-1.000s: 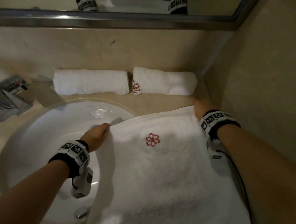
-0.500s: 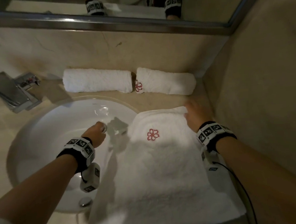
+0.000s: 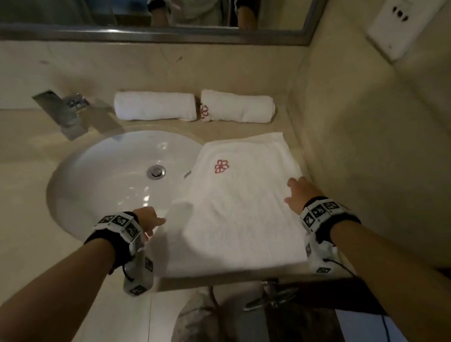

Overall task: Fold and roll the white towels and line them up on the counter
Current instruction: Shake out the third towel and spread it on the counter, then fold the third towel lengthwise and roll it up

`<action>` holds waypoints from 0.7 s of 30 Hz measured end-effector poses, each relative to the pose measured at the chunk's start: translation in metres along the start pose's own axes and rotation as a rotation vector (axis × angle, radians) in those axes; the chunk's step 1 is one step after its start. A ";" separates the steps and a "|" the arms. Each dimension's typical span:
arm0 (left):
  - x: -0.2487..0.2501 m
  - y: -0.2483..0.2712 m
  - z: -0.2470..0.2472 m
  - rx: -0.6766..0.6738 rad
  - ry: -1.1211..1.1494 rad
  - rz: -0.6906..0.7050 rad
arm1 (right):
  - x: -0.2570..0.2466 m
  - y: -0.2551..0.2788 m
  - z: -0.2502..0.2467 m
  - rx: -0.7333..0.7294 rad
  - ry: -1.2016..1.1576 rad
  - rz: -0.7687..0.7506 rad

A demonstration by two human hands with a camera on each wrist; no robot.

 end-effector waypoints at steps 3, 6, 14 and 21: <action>-0.016 0.018 0.017 0.158 -0.140 0.014 | 0.020 0.033 0.014 -0.077 0.007 0.004; -0.028 0.036 0.024 0.295 0.002 0.008 | 0.032 0.061 0.033 -0.180 -0.028 -0.020; -0.038 0.064 0.055 0.344 0.164 -0.033 | 0.043 0.105 0.059 -0.236 0.015 0.052; -0.056 0.076 0.063 0.227 0.505 -0.084 | 0.039 0.120 0.064 -0.184 0.036 0.086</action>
Point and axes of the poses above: each hand's wrist, its own y-axis away from the middle knuckle, its own z-axis out of the palm, x = y × z, the point moved 3 cm from there along -y, towards the middle knuckle, and after that the axes turned 5 degrees about x, right-handed, at the moved point
